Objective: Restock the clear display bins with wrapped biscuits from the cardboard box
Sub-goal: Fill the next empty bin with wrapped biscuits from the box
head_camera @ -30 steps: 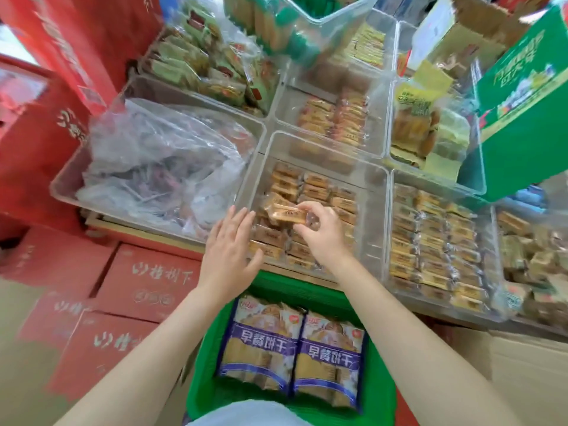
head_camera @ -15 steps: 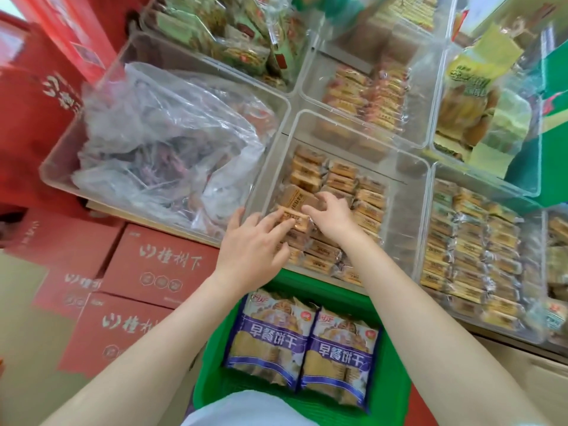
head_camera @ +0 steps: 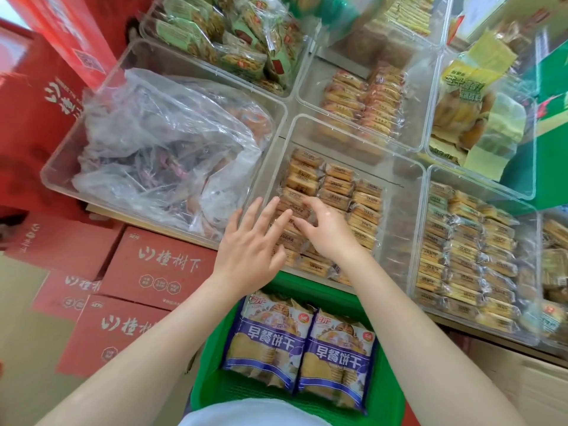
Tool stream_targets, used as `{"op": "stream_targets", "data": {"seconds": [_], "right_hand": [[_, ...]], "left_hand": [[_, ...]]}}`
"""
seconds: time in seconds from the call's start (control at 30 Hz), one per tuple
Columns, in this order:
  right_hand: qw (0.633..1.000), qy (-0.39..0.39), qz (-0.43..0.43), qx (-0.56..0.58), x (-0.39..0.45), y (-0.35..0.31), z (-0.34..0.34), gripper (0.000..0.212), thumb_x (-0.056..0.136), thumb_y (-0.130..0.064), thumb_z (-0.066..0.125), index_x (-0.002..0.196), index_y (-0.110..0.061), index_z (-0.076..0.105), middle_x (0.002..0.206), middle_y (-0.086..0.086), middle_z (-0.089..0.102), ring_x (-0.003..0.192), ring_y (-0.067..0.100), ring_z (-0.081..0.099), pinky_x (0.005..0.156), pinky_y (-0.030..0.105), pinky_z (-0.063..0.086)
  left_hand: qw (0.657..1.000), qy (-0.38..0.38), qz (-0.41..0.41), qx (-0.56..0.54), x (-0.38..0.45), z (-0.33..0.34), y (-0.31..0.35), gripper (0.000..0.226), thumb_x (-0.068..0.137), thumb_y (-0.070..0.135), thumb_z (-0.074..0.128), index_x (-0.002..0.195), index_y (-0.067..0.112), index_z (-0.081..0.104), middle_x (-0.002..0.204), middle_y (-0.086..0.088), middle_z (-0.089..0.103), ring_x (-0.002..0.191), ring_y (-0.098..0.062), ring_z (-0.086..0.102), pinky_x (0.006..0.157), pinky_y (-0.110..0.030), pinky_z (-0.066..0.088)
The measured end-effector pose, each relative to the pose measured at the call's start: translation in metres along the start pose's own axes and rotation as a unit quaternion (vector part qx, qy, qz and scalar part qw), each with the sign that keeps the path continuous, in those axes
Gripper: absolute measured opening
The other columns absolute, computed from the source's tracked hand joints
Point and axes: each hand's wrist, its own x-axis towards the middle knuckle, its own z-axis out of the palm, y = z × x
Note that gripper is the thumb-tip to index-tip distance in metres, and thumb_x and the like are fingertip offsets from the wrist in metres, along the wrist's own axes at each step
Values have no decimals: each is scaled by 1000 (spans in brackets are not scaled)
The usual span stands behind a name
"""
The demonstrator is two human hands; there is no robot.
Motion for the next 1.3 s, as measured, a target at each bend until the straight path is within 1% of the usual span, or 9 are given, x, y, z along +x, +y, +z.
{"op": "stream_targets", "data": {"seconds": [0.13,0.5,0.67,0.77,0.87,0.97,1.13,1.2,1.3], "right_hand": [[997,29,-10,69,6,0,18,48,101,-27,58,146,-34,45,144,2,52,128,21,50,98,29,41],[994,50,-12,100,-8,4,13,49,99,-32,59,146,-37,46,126,-1,50,109,14,51,91,31,46],[984,70,-6,164,-83,40,-26,19,103,-30,51,115,-26,65,101,-5,65,97,18,65,80,35,55],[976,105,-9,190,-145,78,-49,13,103,-26,52,100,-24,65,91,-3,68,86,17,68,85,42,58],[961,182,-23,207,-213,127,-73,12,100,-26,55,92,-23,62,85,0,70,79,18,69,80,44,58],[940,264,-36,215,-282,185,-100,14,97,-27,61,85,-20,60,79,5,67,75,22,67,75,43,56],[895,376,-59,233,-379,301,-143,18,94,-24,65,78,-29,58,72,-3,65,69,20,64,74,46,55],[886,398,-57,233,-405,354,-155,16,95,-25,64,80,-23,59,74,-1,65,69,21,63,73,46,55],[922,345,-21,173,-427,429,-172,17,96,-29,61,84,-17,60,77,-2,65,71,17,62,70,36,52]], "left_hand": [[1000,-13,-5,11,0,3,-1,64,95,46,37,156,29,35,163,-4,31,150,-28,27,117,-54,28],[997,-75,-13,5,-1,-9,1,66,99,56,20,160,31,21,169,4,11,155,-22,9,124,-49,11],[999,-18,-35,-26,-20,-19,16,53,103,44,36,152,26,41,167,1,21,155,-22,10,123,-47,-9],[997,26,7,-77,-47,-21,73,37,98,35,51,127,17,66,144,-10,55,140,-30,43,123,-48,2],[982,-74,50,-165,-72,-21,168,23,99,24,59,116,17,72,115,-2,70,110,-24,63,103,-40,44],[961,-117,131,-212,-97,-10,267,18,97,21,61,109,20,75,101,6,75,87,-12,68,84,-33,55],[925,-150,191,-292,-148,20,423,28,98,34,57,126,34,61,117,13,61,104,-5,58,87,-26,47],[911,-139,147,-360,-170,34,474,44,96,45,56,139,39,47,127,14,52,115,-5,53,96,-30,47],[890,-142,32,-432,-196,49,541,84,83,63,62,154,37,27,152,12,36,139,-8,37,114,-41,38]]}}
